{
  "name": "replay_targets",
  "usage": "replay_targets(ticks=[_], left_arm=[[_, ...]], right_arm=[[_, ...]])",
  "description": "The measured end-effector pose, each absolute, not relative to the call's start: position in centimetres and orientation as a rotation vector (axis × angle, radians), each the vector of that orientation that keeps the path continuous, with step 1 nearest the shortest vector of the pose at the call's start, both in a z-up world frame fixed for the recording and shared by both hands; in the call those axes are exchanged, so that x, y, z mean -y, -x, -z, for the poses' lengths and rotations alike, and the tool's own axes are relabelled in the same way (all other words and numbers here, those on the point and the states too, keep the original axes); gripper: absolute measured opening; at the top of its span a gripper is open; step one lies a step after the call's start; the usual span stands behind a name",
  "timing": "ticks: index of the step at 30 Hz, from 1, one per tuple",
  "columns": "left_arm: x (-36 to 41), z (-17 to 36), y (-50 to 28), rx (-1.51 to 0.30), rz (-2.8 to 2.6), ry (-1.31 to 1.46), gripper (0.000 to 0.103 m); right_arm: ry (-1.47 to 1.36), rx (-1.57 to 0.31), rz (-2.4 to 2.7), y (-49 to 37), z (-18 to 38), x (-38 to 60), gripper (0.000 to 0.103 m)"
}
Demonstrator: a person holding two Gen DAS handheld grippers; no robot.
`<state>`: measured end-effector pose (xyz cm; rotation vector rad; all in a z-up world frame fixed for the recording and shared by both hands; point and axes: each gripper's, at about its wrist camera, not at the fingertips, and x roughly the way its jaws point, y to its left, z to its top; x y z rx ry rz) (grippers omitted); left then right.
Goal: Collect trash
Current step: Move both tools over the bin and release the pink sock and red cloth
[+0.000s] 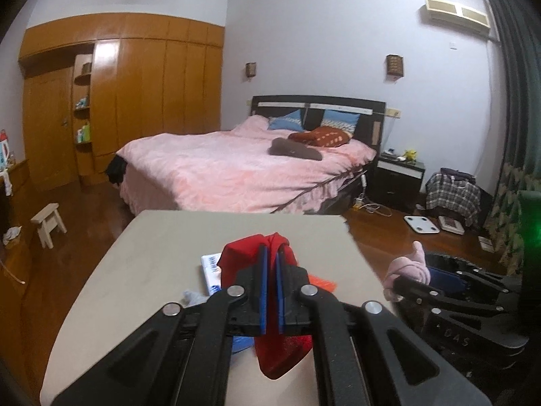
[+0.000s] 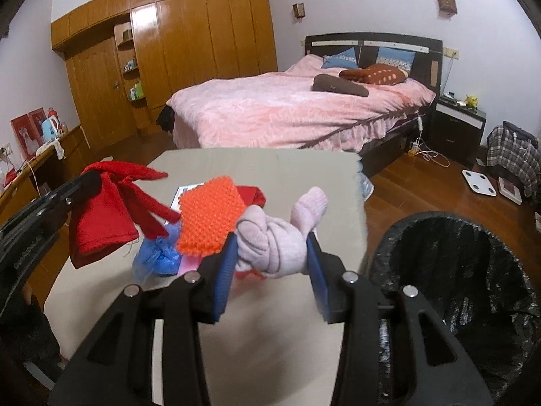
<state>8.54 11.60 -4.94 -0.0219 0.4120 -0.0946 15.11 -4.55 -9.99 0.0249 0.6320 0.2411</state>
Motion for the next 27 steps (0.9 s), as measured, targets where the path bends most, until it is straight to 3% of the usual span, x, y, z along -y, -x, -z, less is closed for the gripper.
replay_targets(ticks=[27], left_arm=[[7.5, 6.8, -11.8, -0.497, 0.526, -0.05, 0.005]], right_arm=[[-0.114, -0.613, 0.186, -10.6, 10.6, 23.1, 0.039]])
